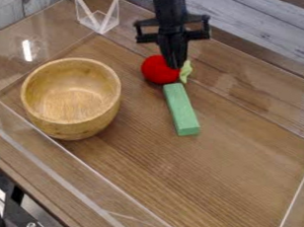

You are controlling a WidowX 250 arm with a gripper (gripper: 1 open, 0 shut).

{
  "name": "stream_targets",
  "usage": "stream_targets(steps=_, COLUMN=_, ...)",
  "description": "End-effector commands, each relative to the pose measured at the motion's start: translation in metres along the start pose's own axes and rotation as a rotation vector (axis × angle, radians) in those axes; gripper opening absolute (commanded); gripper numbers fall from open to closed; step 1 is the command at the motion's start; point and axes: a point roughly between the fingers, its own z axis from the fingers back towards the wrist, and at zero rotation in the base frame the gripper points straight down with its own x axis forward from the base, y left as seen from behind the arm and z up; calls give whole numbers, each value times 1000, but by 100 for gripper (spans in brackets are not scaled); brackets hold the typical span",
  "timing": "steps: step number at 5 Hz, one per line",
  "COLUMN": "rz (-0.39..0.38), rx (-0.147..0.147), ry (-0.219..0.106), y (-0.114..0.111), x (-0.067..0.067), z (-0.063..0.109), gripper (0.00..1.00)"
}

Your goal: Move the red object to the right side of the table

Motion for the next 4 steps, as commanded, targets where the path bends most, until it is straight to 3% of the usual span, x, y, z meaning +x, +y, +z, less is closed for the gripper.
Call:
stream_targets(steps=1, rz=-158, rx=-29, ry=-55, y=-31, x=-7, z=35, gripper=0)
stream_targets(steps=2, rz=-274, rx=-35, ry=-28, y=-54, x=-19, z=36, gripper=0)
stream_targets(steps=3, rz=-278, rx=-28, ry=-25, y=-55, x=-17, z=36, gripper=100)
stream_targets(steps=4, rz=-277, rx=-19, ry=-23, y=-55, x=-14, z=36, gripper=100)
